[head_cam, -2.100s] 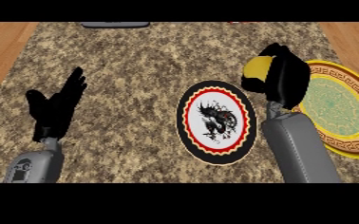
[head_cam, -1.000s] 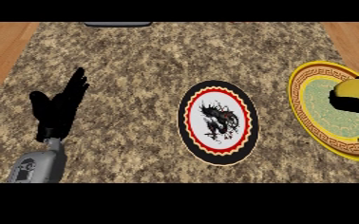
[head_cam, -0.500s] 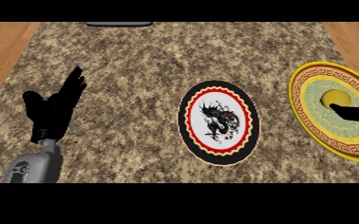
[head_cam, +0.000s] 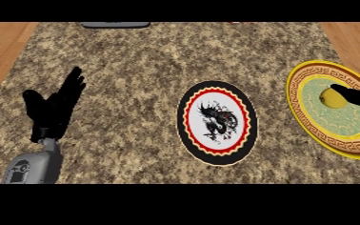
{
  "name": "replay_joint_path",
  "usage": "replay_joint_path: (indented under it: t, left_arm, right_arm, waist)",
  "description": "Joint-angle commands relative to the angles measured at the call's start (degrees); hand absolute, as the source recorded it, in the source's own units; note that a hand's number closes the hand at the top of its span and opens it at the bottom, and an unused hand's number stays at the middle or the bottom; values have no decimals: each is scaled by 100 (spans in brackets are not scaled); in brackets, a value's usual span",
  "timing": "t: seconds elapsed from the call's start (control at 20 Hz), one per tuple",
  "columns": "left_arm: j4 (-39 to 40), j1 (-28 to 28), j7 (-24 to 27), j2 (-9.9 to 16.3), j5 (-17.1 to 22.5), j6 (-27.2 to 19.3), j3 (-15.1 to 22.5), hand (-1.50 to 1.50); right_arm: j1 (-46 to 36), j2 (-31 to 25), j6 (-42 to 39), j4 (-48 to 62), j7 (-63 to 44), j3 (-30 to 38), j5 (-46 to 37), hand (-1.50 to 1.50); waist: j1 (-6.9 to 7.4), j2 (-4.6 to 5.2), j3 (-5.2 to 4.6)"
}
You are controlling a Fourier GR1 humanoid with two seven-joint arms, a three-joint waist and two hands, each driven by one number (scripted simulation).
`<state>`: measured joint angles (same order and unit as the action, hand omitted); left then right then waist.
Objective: Pick the lemon from the plate and place it in the plate
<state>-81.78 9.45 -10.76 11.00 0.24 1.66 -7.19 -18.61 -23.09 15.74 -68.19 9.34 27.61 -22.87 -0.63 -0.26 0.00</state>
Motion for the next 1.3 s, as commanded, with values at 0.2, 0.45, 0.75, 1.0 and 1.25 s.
replay_joint_path:
  t: [0.2,0.45,0.75,1.0,1.25]
  left_arm:
    - [23,36,41,76,58,38,-119,0]
    - [72,-4,65,-87,-92,-37,26,0]
    - [115,-73,175,146,59,204,-222,0]
    - [452,175,247,-6,-64,109,-156,0]
    - [-183,122,-247,-307,-253,-190,179,0]
  right_arm:
    - [385,132,-1404,-891,-948,630,1834,-150]
    - [966,80,-1789,-966,-655,797,2329,-150]
    - [1089,-313,-1947,-367,42,1163,2648,-150]
    - [1282,-467,-2036,-31,381,1192,2718,-150]
    - [1322,-766,-2114,512,820,1328,2742,-150]
  waist:
    - [-41,-8,-2]
    - [36,22,0]
    - [60,26,1]
    - [51,28,0]
    - [63,25,2]
